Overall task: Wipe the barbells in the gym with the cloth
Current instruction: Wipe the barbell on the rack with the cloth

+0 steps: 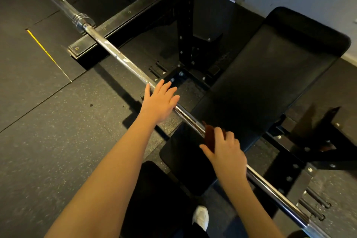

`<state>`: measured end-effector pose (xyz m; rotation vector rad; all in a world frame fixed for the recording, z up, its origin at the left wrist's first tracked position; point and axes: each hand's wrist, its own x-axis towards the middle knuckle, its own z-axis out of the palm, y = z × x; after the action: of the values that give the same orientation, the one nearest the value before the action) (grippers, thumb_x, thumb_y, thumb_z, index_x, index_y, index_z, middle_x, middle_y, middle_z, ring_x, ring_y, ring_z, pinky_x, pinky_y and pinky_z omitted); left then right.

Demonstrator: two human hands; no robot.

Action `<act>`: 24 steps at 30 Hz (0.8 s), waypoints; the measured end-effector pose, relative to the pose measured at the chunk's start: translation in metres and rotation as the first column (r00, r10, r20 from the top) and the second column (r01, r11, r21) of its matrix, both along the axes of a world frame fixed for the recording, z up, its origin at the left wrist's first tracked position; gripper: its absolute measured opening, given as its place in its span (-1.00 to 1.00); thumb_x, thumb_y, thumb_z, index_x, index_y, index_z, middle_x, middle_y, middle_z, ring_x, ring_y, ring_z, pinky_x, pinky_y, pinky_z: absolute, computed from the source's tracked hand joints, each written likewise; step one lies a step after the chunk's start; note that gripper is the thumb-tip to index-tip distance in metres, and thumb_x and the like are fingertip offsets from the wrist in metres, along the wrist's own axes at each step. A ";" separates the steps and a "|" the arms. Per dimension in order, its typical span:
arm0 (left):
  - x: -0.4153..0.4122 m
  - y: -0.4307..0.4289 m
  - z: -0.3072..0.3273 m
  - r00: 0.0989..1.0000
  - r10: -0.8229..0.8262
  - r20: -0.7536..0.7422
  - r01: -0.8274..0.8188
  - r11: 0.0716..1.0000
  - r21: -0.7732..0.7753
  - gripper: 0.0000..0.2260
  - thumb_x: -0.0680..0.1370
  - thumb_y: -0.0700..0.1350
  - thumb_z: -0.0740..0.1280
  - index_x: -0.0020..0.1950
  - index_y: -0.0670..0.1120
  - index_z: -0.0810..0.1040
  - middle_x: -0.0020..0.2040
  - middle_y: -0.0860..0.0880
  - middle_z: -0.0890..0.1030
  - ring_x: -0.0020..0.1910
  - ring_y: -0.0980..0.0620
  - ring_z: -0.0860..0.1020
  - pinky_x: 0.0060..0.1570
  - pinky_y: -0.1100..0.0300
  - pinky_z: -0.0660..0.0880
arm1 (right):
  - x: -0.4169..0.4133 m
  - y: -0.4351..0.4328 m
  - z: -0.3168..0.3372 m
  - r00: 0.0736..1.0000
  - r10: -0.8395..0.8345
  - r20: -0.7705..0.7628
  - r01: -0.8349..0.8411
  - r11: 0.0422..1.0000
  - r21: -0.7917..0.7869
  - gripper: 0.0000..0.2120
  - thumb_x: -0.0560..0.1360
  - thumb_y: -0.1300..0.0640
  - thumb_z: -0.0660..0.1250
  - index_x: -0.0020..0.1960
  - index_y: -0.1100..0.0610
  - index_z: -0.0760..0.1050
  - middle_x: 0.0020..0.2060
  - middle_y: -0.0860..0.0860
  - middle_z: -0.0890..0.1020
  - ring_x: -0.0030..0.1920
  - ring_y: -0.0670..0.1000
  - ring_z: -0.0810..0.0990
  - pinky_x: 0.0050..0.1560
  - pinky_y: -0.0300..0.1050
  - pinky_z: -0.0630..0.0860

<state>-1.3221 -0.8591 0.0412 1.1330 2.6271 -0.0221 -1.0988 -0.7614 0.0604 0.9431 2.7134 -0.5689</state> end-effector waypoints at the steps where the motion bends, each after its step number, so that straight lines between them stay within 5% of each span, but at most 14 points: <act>1: -0.008 0.000 0.002 1.000 0.015 0.021 -0.015 1.000 -0.008 -0.55 0.69 0.05 -0.08 0.58 0.00 0.10 0.60 -0.02 0.03 0.57 -0.02 -0.16 0.46 -0.19 -0.24 | 0.010 0.001 0.001 1.000 -0.013 0.022 0.013 1.000 0.005 -0.37 0.53 -0.28 0.22 0.47 0.00 0.14 0.31 0.03 0.36 0.25 0.03 0.43 0.11 -0.10 0.49; 9: -0.022 -0.013 -0.006 0.999 0.023 0.041 -0.026 0.997 0.069 -0.52 0.68 0.08 -0.10 0.58 -0.04 0.09 0.59 -0.07 0.05 0.57 -0.05 -0.15 0.48 -0.21 -0.23 | -0.007 -0.026 0.004 0.987 -0.150 0.052 0.135 0.965 0.225 -0.39 0.55 -0.27 0.21 0.44 0.09 0.25 0.26 0.11 0.44 0.23 0.11 0.48 0.14 -0.03 0.49; 24: -0.024 -0.002 -0.005 0.996 0.059 0.060 -0.066 0.990 0.125 -0.53 0.68 0.09 -0.09 0.57 -0.02 0.14 0.58 -0.04 0.11 0.57 -0.02 -0.10 0.48 -0.20 -0.21 | -0.091 -0.044 -0.014 0.988 -0.136 -0.074 0.152 0.944 0.294 -0.46 0.56 -0.24 0.22 0.36 0.12 0.33 0.15 0.12 0.51 0.10 0.12 0.53 0.02 -0.02 0.50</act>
<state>-1.3457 -0.8612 0.0361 1.0735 2.6440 0.1890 -1.1903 -0.8057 0.0468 1.2239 2.8468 -0.2091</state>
